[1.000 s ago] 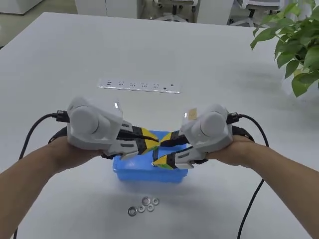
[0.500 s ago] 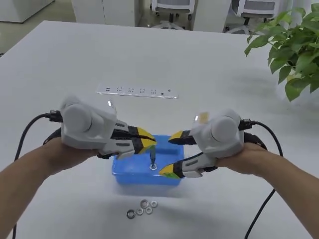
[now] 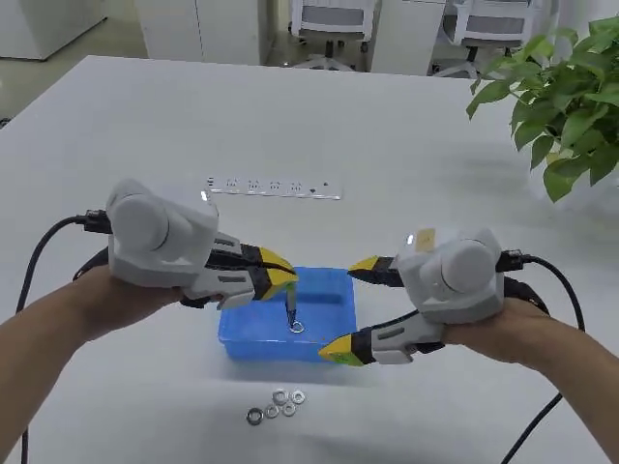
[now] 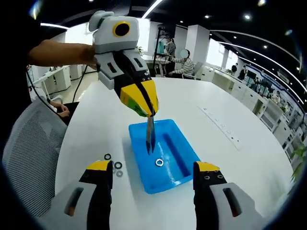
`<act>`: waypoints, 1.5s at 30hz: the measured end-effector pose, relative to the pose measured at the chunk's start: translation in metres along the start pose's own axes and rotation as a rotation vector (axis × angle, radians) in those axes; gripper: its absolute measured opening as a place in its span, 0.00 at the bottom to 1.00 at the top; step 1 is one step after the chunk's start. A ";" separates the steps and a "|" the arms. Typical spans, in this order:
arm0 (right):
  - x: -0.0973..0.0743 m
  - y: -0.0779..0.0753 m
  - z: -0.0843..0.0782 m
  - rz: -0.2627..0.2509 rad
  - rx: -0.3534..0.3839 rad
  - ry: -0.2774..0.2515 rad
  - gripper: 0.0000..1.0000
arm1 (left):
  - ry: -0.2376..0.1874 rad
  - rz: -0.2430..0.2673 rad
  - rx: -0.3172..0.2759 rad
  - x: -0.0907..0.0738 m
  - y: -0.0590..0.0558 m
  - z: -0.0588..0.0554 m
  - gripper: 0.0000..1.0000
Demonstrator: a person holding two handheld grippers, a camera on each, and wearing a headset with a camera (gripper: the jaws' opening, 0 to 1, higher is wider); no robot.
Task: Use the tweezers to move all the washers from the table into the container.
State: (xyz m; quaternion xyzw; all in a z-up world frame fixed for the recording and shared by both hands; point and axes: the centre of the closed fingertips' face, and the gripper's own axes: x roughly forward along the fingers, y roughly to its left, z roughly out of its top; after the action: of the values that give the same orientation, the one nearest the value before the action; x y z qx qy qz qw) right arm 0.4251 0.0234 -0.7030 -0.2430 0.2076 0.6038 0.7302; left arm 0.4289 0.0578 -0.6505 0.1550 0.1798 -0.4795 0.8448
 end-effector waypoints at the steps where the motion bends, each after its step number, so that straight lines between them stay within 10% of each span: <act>1: -0.002 0.001 0.000 -0.005 0.001 -0.005 0.72 | 0.001 0.001 0.000 -0.001 -0.001 0.001 0.05; 25: -0.021 0.025 -0.010 -0.034 0.072 -0.055 1.00 | 0.000 0.006 -0.010 -0.017 -0.019 0.010 0.05; 45: -0.016 0.046 -0.028 -0.005 0.082 -0.024 1.00 | -0.021 -0.045 -0.011 -0.011 -0.049 0.010 0.05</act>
State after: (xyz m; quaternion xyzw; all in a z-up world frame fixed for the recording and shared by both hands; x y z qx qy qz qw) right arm 0.3767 0.0015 -0.7205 -0.2061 0.2226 0.5959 0.7435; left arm 0.3828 0.0374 -0.6413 0.1409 0.1769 -0.4990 0.8366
